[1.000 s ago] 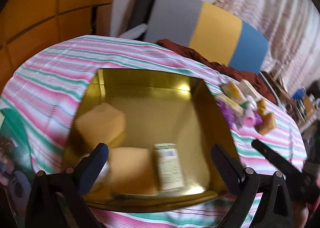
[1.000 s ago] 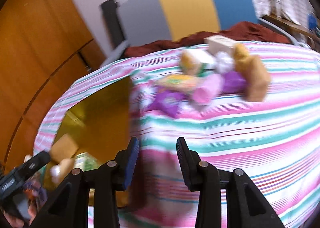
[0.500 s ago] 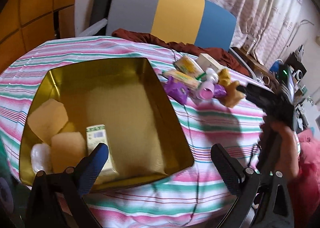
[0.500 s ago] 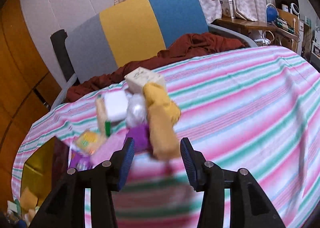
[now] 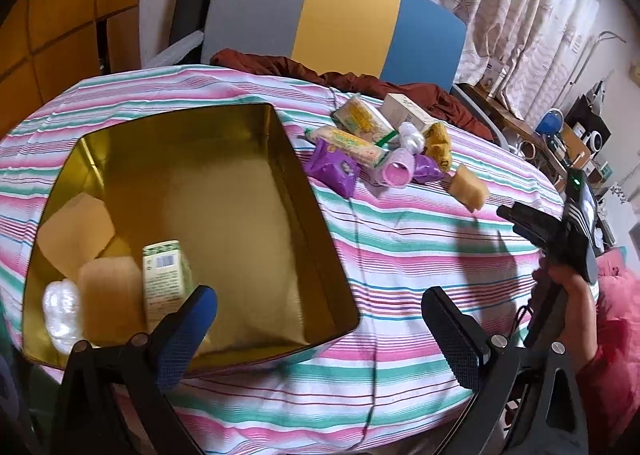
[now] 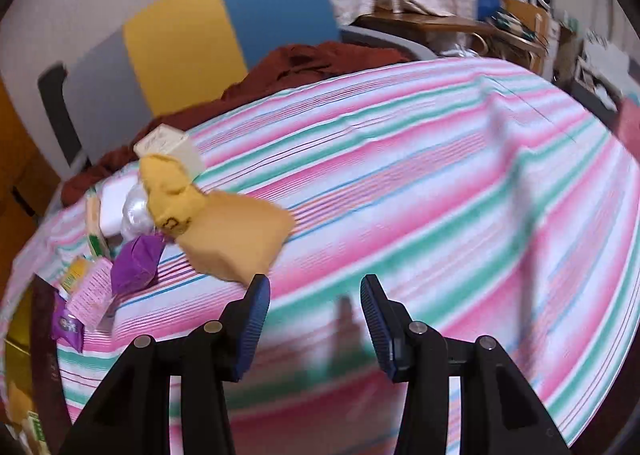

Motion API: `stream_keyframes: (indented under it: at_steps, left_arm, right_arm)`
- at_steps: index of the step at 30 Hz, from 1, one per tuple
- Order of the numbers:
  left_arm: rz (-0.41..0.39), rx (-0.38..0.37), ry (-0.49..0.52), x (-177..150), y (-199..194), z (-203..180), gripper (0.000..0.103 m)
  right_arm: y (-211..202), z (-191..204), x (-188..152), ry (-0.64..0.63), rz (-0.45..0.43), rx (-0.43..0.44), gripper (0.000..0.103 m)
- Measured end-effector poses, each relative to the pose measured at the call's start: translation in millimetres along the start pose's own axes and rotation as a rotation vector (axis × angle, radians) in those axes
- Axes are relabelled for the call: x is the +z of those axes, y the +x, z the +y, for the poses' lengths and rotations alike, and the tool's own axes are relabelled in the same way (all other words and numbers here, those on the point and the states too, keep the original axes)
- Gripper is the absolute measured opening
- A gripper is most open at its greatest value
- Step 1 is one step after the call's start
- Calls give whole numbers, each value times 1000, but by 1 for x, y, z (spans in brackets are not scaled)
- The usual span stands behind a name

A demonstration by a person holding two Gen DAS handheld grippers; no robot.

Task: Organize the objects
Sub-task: 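Move the right tool back toward the remaining items on the cloth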

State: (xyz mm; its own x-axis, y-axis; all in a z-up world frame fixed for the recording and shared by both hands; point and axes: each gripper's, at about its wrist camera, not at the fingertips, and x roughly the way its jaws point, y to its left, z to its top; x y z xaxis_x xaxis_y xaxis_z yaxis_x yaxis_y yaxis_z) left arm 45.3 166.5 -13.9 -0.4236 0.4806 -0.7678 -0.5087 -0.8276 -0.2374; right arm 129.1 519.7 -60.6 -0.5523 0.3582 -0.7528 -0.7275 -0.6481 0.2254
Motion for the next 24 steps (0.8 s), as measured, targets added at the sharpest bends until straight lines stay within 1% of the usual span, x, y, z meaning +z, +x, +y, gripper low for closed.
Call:
stream_keyframes:
  at_steps: [1, 2, 4, 6, 7, 9, 11, 13, 16, 18, 19, 21, 22, 23, 24]
  left_arm:
    - [1, -3, 3, 0, 1, -3, 103]
    - [3, -5, 8, 0, 3, -6, 103]
    - [7, -11, 19, 0, 5, -12, 103]
    - [12, -12, 29, 0, 7, -16, 103]
    - [12, -14, 34, -1, 6, -18, 103]
    - [8, -9, 39, -1, 4, -19, 103]
    - [5, -2, 38, -1, 2, -17, 103]
    - [1, 2, 31, -1, -1, -13, 103]
    - [-6, 18, 18, -1, -4, -5, 103]
    - [-5, 23, 2, -1, -5, 0, 103]
    - [-5, 23, -4, -1, -5, 2, 103]
    - [-2, 23, -13, -1, -4, 5, 103]
    - [-3, 22, -14, -1, -4, 5, 103]
    - [-3, 23, -14, -1, -3, 4, 103]
    - [-1, 21, -12, -1, -2, 3, 103]
  right_arm:
    - [-4, 0, -1, 1, -15, 11, 48]
    - [-11, 3, -2, -10, -39, 42, 48]
    - [-17, 20, -2, -61, -55, 134, 48]
    - [-12, 43, -1, -111, -40, 195, 48]
    - [-8, 61, 0, -148, -27, 236, 48]
    - [-1, 83, 1, -174, -15, 272, 48]
    - [13, 108, 3, -195, 13, 279, 48]
    - [30, 126, 7, -197, 45, 264, 48]
    - [57, 138, 7, -221, 107, 216, 48]
    - [70, 139, 2, -223, 142, 231, 48]
    - [71, 133, 2, -199, 143, 260, 47]
    - [71, 125, 0, -169, 151, 301, 42]
    - [69, 119, -3, -165, 159, 308, 36]
    - [67, 116, -6, -174, 157, 304, 34]
    - [63, 112, -10, -192, 151, 302, 28]
